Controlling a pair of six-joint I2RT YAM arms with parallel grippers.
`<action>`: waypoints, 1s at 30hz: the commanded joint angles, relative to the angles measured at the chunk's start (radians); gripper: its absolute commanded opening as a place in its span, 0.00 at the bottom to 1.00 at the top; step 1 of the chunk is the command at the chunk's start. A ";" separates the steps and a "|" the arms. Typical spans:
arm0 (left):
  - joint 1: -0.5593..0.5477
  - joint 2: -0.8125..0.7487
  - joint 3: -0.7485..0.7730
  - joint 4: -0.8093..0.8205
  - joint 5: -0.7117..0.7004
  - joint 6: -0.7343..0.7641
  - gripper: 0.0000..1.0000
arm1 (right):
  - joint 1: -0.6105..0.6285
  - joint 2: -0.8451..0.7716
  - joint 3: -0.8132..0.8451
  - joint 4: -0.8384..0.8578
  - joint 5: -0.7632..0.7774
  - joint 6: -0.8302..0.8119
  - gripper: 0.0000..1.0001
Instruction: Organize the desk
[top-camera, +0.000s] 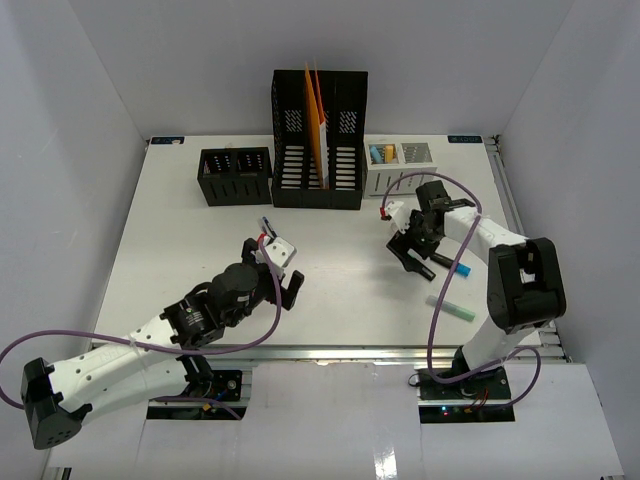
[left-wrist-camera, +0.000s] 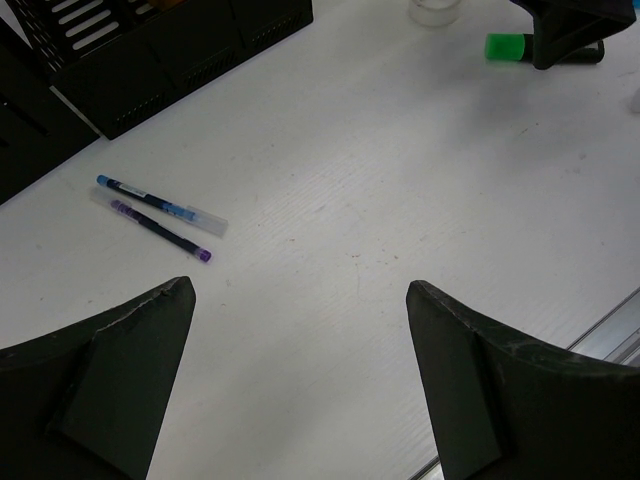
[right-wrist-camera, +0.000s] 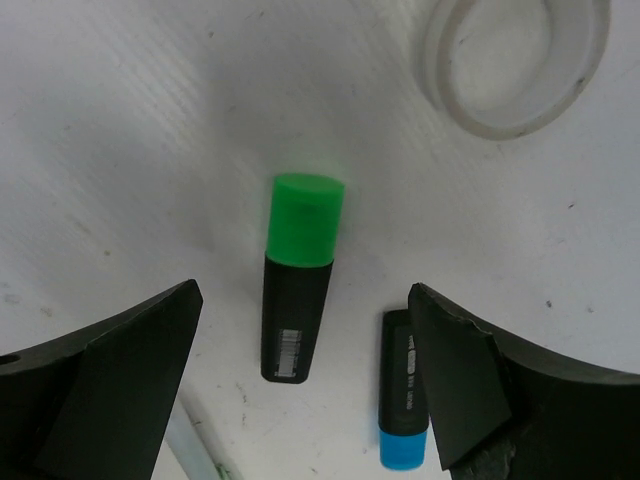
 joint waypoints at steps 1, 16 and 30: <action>0.003 -0.001 0.021 -0.005 0.010 -0.005 0.98 | 0.021 0.085 0.116 -0.029 0.075 0.030 0.88; 0.003 -0.004 0.024 -0.008 0.011 0.000 0.98 | 0.038 0.055 0.122 -0.073 0.002 0.038 0.80; 0.003 -0.078 0.026 -0.035 0.033 -0.031 0.98 | 0.023 -0.148 0.076 -0.343 -0.088 -0.242 0.84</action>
